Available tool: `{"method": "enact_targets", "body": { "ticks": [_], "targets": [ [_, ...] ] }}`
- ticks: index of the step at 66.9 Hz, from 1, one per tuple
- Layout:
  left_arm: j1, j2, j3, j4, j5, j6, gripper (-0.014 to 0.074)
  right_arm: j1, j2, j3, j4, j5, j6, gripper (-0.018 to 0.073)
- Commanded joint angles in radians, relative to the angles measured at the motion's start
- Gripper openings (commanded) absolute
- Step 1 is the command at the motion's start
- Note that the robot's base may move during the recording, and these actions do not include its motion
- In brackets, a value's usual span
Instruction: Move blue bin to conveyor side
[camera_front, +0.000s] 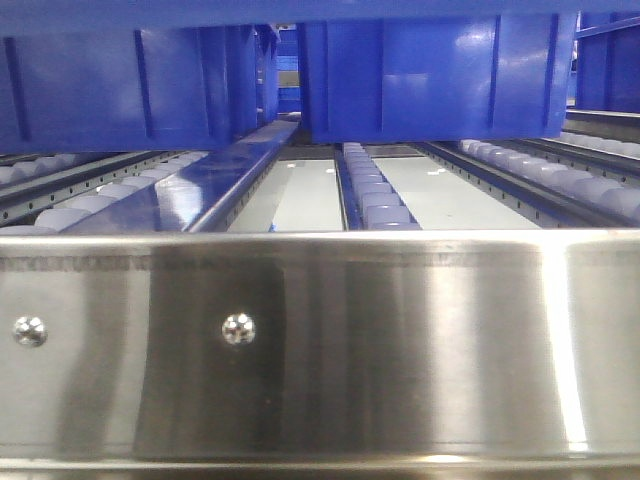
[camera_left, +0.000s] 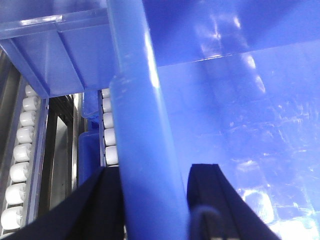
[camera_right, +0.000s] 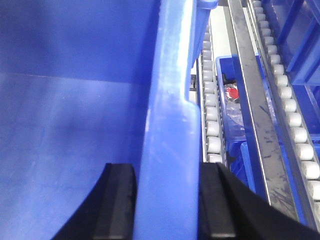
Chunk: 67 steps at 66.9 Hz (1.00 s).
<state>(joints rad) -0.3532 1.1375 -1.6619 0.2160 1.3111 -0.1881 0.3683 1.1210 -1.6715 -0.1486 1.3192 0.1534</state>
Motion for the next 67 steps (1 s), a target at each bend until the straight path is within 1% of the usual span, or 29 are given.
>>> {"method": "enact_targets", "body": {
  "ticks": [1, 67],
  "targets": [
    [-0.017, -0.016, -0.016, -0.044, -0.090, 0.020, -0.0017, 0.005, -0.014, -0.012, 0.027, -0.098, -0.021, -0.0081],
    [-0.017, -0.016, -0.016, -0.044, -0.090, 0.020, -0.0017, 0.005, -0.014, -0.012, 0.027, -0.098, -0.021, -0.0079]
  ]
}}
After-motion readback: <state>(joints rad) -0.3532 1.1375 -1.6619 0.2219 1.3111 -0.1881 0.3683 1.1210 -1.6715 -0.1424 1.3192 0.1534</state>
